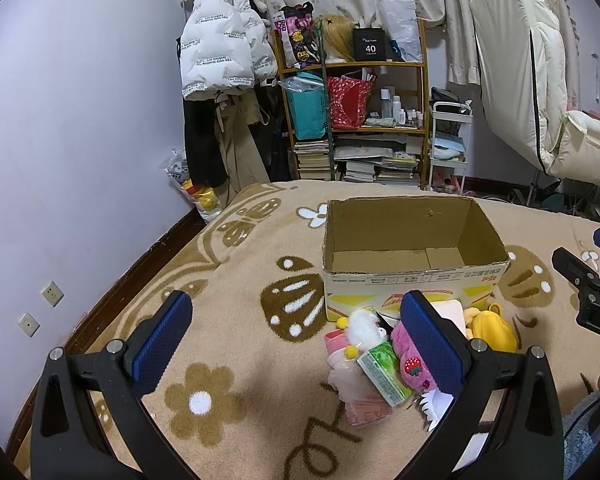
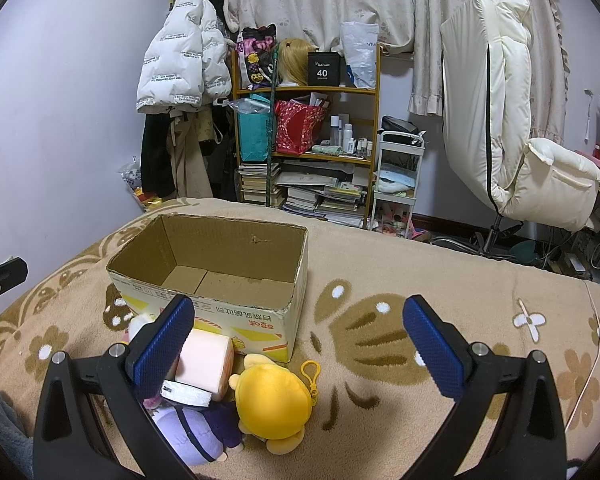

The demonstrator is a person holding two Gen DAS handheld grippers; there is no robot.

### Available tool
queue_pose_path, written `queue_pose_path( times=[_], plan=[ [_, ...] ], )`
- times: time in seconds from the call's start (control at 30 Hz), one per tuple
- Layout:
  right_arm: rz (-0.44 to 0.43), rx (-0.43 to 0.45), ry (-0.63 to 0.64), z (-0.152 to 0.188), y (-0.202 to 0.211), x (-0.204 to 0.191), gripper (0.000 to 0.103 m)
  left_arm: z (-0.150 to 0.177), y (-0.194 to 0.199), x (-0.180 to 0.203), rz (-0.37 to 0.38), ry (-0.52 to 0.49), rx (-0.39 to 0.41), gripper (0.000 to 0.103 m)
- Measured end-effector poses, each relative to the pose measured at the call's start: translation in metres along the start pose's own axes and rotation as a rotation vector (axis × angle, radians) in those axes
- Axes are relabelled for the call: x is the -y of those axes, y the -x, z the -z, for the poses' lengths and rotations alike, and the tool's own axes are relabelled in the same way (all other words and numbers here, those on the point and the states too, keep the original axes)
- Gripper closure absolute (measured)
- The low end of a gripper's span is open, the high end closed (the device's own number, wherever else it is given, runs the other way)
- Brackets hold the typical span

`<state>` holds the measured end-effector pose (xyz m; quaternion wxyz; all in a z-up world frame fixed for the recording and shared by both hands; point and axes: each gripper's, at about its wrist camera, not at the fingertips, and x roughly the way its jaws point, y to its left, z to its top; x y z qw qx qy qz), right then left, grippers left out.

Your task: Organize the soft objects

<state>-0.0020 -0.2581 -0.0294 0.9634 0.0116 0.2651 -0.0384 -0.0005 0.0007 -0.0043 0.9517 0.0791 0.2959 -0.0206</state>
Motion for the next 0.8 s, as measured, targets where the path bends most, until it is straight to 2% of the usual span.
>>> queue_pose_path(
  times=[0.8],
  plan=[
    [0.000,-0.001,0.000,0.0005,-0.0014,0.0001,0.000,-0.0003,0.0004,-0.0002,-0.001,-0.002,-0.002,0.000]
  ],
)
